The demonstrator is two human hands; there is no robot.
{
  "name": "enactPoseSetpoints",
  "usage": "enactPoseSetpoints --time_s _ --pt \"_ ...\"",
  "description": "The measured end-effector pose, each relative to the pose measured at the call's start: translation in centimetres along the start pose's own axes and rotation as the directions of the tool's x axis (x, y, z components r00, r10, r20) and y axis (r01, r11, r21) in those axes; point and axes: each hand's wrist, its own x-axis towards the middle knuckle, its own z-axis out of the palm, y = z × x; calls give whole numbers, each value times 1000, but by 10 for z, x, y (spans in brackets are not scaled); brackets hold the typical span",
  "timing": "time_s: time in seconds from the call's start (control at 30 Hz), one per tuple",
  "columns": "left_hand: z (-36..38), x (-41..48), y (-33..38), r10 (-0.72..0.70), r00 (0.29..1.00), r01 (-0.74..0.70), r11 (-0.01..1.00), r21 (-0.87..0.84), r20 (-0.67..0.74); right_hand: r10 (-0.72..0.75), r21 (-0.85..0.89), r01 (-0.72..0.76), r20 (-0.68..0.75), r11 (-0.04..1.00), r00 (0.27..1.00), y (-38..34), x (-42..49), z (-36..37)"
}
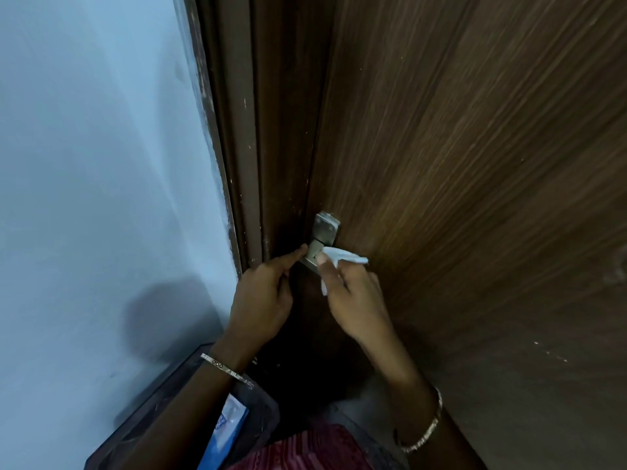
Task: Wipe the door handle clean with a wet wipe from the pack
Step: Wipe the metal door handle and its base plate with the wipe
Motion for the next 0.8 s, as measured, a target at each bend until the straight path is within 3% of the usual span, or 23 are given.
enactPoseSetpoints --time_s 0.17,0.37,0.53,0.6,0.67,0.73,0.8 --pt "0 3 -5 32 999 -31 999 -27 35 136 32 -140 99 990 986 -24 20 3" --pt "-1 8 -15 30 999 -27 996 -86 39 173 -240 -126 184 962 968 -29 24 8" --pt "-1 4 -14 36 998 -32 995 -95 44 220 -83 -208 184 975 958 -13 24 -3" --pt "-1 4 -16 28 999 -25 995 -95 31 191 -87 -185 67 979 979 -8 15 -8" --pt "2 3 -16 24 1000 -22 995 -96 13 12 -138 -37 -179 990 984 -6 4 -15" --pt "4 2 -15 19 1000 -19 995 -100 5 -211 -203 136 -421 970 882 -10 -2 -19" --pt "5 3 -16 -1 1000 1 996 -92 -5 -313 -307 170 -513 936 799 -9 1 -16"
